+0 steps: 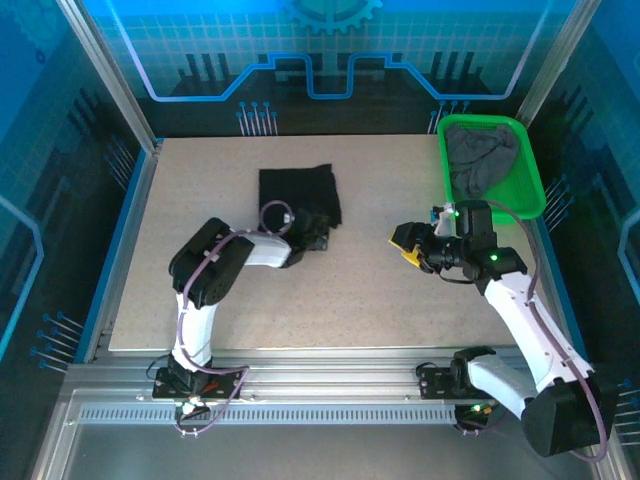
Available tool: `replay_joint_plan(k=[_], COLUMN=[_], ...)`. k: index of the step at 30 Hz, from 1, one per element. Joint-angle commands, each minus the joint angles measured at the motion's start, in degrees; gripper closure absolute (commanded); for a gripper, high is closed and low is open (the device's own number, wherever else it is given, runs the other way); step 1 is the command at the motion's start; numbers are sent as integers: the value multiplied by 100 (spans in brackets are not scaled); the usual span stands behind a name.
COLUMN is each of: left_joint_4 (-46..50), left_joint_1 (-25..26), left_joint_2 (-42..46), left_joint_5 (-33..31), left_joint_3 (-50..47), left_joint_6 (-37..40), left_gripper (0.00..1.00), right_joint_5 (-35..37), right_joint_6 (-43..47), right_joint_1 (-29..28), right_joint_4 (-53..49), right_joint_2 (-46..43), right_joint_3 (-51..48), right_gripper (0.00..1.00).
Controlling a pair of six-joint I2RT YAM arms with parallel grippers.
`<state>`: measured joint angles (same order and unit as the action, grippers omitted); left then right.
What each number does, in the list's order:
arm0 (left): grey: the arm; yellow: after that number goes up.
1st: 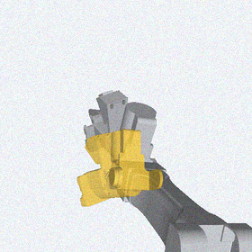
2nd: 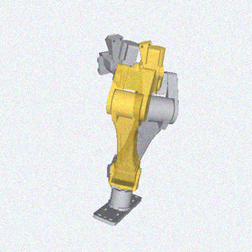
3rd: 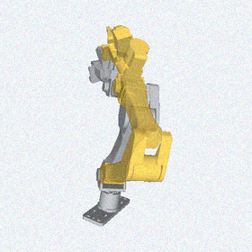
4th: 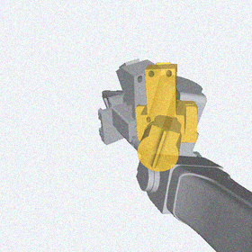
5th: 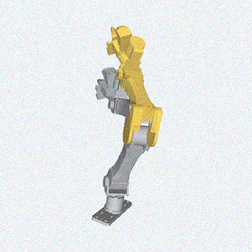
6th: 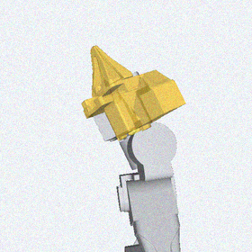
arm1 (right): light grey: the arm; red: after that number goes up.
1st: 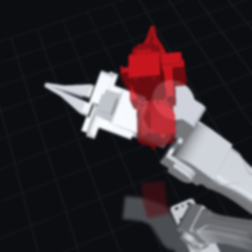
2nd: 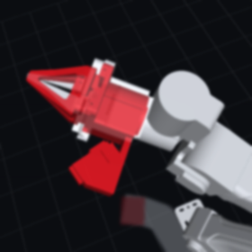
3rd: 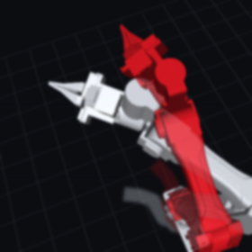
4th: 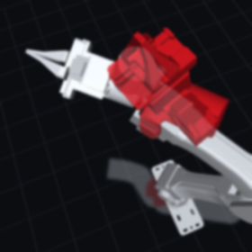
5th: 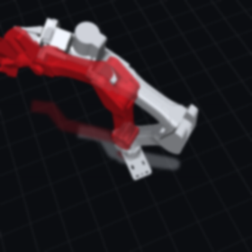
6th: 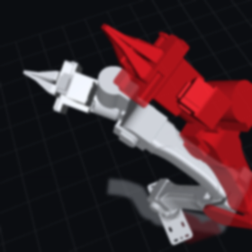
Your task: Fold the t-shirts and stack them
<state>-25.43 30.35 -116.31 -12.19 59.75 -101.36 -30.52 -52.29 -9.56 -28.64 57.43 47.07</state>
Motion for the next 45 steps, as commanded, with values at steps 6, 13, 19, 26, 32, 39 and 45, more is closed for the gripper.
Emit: replay_joint_plan(k=[6, 13, 19, 26, 32, 39, 45], left_joint_4=[-71, 1024, 2298, 2966, 2755, 3492, 3608], left_joint_1=[-2474, -3808, -4327, -4547, -4370, -3942, -3414], left_joint_2=[335, -735, -1173, -1241, -388, 2068, 4299], left_joint_5=[2136, 3669, 3850, 3849, 3725, 2834, 1761], left_joint_3=[-229, 1284, 2338, 2675, 2230, 1150, -182], left_joint_6=[2315, 3693, 4741, 5221, 4994, 4818, 4679], left_gripper=[100, 100, 100, 100, 53, 1, 1], right_joint_5=[-180, -168, -300, -296, -124, 220, 288], right_joint_6=[165, 236, 97, -145, -120, -240, -421], right_joint_1=[34, -109, -302, -628, -819, -819, -776], right_joint_4=[157, 317, 917, 1494, 1549, 1860, 1915], right_joint_2=[508, 849, 1096, 1420, 1631, 1688, 1852], right_joint_3=[303, 522, 535, 760, 1151, 1802, 2205], right_gripper=[37, 38, 38, 37, 35, 26, 0])
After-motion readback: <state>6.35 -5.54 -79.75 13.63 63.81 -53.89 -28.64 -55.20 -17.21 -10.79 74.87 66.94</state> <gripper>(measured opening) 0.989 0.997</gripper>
